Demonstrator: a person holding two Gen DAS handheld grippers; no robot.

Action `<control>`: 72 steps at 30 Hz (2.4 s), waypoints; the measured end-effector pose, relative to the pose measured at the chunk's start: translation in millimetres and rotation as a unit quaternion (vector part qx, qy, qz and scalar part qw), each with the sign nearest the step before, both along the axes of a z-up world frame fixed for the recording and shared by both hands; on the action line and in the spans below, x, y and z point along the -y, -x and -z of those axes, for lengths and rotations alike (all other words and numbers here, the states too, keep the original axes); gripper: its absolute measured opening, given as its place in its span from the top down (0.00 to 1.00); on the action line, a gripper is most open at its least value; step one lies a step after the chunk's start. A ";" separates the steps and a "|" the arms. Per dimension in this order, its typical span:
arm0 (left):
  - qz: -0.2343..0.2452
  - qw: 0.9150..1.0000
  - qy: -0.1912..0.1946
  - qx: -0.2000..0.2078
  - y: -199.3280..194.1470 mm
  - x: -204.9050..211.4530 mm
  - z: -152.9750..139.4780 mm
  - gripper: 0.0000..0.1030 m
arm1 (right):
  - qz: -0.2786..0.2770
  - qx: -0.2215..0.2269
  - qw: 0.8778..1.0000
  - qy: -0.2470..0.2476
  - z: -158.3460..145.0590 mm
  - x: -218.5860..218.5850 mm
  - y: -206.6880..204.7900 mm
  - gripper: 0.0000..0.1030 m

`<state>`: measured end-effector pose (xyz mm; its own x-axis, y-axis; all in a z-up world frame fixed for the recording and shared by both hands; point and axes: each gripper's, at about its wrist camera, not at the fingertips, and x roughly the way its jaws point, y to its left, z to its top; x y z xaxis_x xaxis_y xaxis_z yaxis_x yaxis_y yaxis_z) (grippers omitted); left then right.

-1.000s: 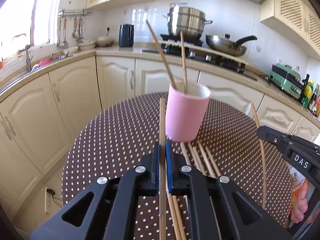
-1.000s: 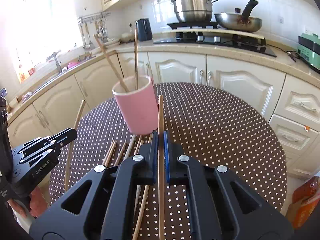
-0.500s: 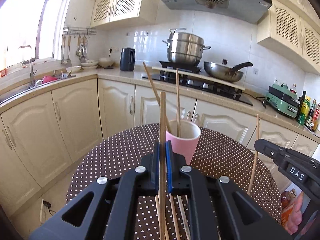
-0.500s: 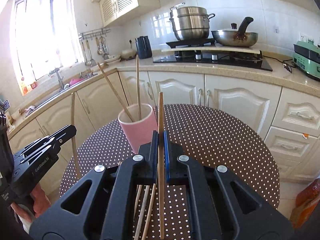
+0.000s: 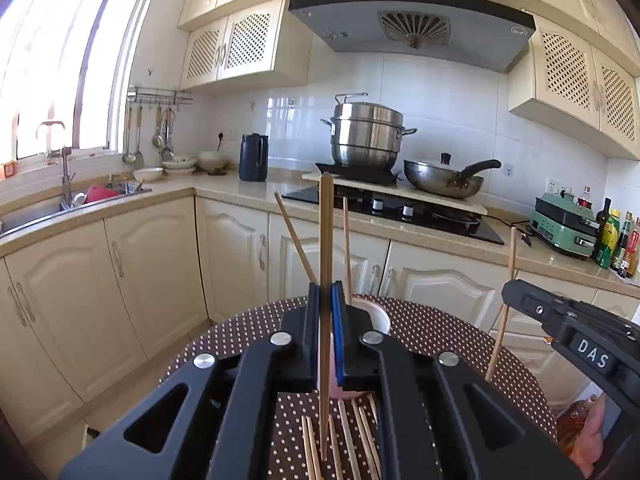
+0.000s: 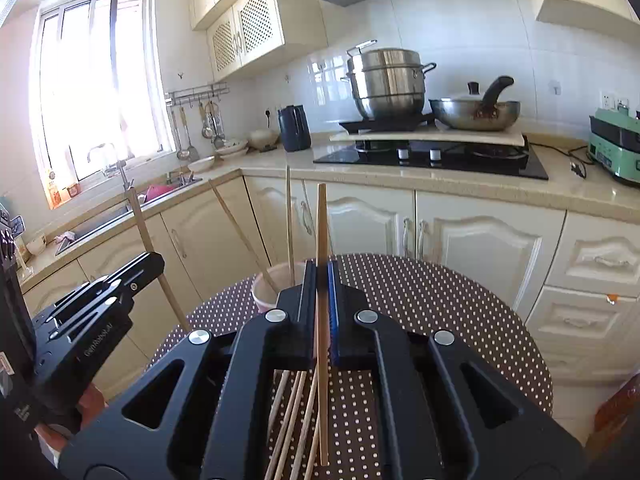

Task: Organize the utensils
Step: 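Lift both chopsticks upright and carry them over the pink cup, then lower the chopsticks into the pink cup and open both tools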

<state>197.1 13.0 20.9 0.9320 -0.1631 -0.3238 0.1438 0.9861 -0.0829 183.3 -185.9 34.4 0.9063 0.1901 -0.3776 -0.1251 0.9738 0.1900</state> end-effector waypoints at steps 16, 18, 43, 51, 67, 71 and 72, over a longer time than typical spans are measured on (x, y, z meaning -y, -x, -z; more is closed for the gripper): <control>0.005 0.995 -0.007 0.100 -19.0 16.2 -79.7 0.93 | 0.044 0.110 0.992 -0.037 -86.5 3.0 -24.0 0.94; 0.003 0.993 -0.007 0.116 -21.8 18.2 -89.4 0.93 | 0.047 0.121 0.991 -0.043 -93.6 4.0 -27.5 0.94; 0.017 0.999 0.023 0.016 -102.4 13.3 -25.4 0.93 | 0.022 0.026 0.999 -0.036 -29.0 -25.0 -121.8 0.94; 0.026 0.999 0.020 -0.001 -91.9 1.5 -13.5 0.73 | 0.002 -0.011 1.000 -0.009 -14.1 -27.4 -108.4 0.93; 0.015 1.000 0.001 0.019 -56.0 -0.7 -26.4 0.67 | 0.007 0.005 1.000 0.008 -19.0 -19.5 -62.7 0.41; 0.017 1.000 -0.003 0.025 -46.9 2.5 -29.7 0.64 | 0.006 0.003 1.000 0.003 -18.9 -15.4 -55.1 0.41; 0.017 0.999 -0.005 0.027 -44.3 3.3 -30.0 0.63 | 0.008 0.003 1.000 0.004 -18.7 -14.8 -52.8 0.40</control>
